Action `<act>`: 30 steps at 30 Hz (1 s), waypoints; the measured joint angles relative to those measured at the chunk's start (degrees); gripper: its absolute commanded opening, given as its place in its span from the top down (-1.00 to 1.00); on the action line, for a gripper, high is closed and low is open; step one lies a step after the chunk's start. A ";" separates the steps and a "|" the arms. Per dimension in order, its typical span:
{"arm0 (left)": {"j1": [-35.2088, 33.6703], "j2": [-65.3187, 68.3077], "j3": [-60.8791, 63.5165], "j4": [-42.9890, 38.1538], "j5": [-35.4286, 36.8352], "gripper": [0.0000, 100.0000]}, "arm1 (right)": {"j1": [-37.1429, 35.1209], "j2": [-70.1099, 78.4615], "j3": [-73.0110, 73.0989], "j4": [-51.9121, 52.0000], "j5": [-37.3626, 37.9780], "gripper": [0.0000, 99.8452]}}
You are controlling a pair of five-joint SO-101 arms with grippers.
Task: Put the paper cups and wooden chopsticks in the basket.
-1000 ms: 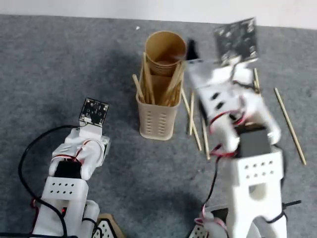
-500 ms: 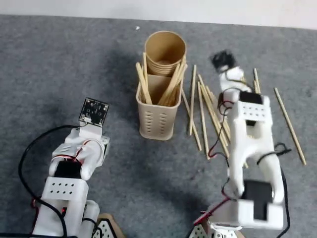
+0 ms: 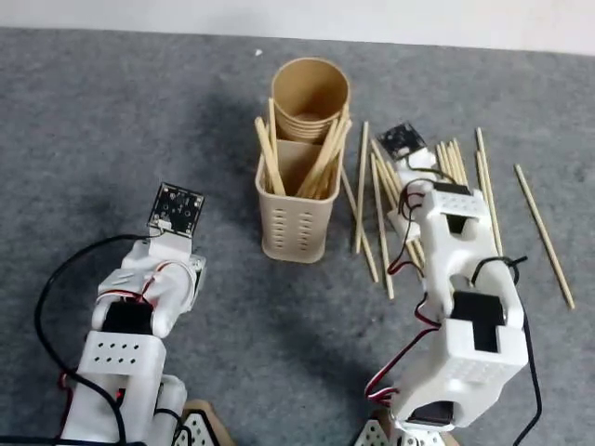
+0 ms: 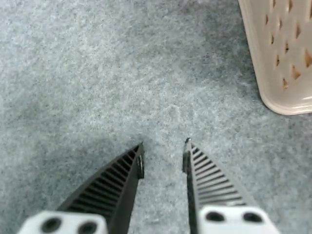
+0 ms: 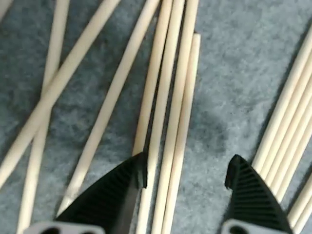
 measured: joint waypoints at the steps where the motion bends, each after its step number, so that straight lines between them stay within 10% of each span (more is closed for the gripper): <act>1: 0.00 0.00 0.00 0.00 0.00 0.71 | 0.00 0.35 0.00 -0.35 0.00 0.66; 4: 0.00 0.00 0.00 0.00 0.00 0.71 | 0.09 1.05 -0.09 -1.05 0.00 1.00; 30: 0.00 0.00 0.00 0.00 0.00 0.71 | -1.23 -25.14 -21.63 7.38 -20.04 0.99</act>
